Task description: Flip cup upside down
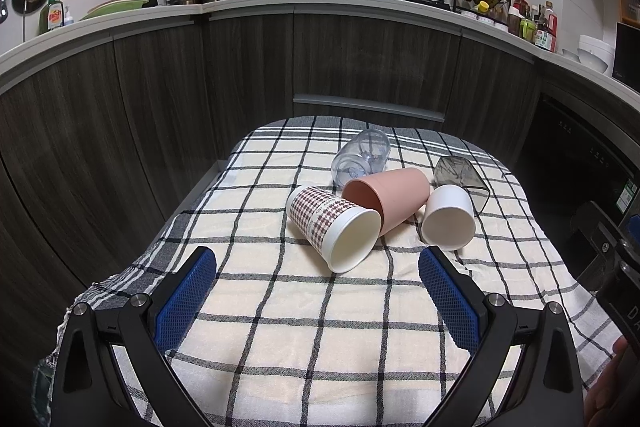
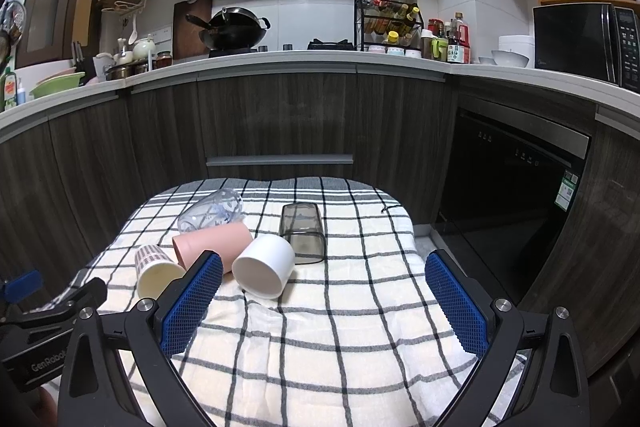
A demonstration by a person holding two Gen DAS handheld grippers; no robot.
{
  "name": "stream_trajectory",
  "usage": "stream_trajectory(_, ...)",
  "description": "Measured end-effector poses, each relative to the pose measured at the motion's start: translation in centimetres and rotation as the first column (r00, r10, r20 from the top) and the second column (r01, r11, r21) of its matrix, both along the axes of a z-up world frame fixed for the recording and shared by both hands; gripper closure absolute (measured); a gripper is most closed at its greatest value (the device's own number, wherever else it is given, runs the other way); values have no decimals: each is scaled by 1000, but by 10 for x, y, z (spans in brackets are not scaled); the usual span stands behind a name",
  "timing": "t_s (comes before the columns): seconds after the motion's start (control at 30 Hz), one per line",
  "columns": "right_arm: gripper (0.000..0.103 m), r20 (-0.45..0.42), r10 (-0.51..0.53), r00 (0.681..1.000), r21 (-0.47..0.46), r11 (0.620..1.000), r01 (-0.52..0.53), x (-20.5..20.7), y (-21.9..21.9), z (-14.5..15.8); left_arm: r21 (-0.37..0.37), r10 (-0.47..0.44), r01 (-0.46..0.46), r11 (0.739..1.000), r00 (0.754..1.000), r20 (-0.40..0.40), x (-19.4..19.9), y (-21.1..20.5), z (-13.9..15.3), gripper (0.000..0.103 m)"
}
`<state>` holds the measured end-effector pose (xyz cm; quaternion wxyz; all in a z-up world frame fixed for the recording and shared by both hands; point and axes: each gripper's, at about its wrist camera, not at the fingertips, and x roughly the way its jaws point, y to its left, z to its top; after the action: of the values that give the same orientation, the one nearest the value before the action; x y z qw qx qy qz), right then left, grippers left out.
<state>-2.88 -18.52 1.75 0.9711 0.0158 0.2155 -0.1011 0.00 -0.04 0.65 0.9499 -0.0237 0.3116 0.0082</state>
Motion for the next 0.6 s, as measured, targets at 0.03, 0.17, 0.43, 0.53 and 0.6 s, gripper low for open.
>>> stream_trajectory(0.03,1,0,-1,1000,1,1000,1,0,0,0,1,-2,2,1000,1000,0,1,-1,0,0)
stream_trajectory(0.17,1,-2,-7,1000,6,1000,7,3,-1,3,11,-15,15,1000,1000,2,7,-4,0,0)
stream_trajectory(0.43,1,-5,-14,1000,15,1000,14,22,-6,12,16,-68,68,998,998,3,32,-10,12,0)
stream_trajectory(0.53,1,-2,-17,1000,17,1000,17,33,-5,14,23,-86,85,996,996,13,48,-13,19,0)
stream_trajectory(0.6,1,-4,-20,1000,26,999,20,43,-5,17,20,-92,91,996,996,13,61,-14,23,0)
